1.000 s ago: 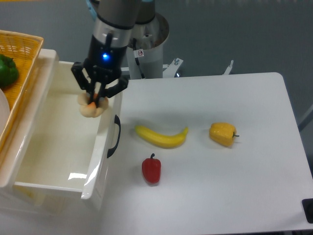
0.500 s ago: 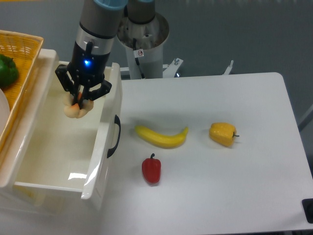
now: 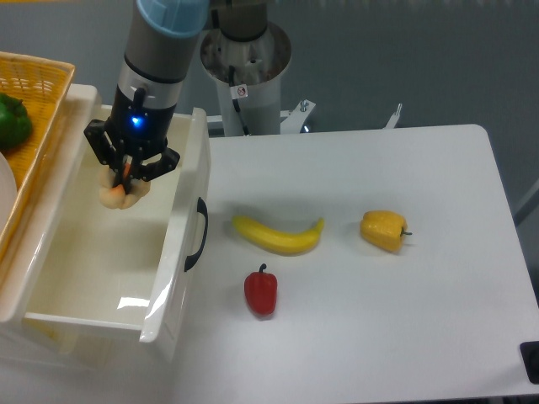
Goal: Place the round bread in the upper white drawer
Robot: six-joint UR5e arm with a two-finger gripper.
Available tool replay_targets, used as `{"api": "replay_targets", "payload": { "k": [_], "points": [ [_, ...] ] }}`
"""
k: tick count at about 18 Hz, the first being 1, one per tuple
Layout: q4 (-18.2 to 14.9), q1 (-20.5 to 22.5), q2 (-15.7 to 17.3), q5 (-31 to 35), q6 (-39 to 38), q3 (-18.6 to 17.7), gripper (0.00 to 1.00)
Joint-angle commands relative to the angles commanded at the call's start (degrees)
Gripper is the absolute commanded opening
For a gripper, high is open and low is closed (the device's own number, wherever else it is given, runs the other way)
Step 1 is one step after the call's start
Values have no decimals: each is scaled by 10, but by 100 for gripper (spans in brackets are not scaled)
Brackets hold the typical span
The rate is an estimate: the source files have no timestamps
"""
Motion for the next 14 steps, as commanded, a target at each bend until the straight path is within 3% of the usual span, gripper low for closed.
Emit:
{"api": "replay_targets", "payload": {
  "k": [3, 7, 14],
  "points": [
    [1, 0, -3, 1, 5, -1, 55],
    [4, -10, -10, 3, 7, 0, 68],
    [5, -17, -10, 3, 7, 0, 72]
  ]
}}
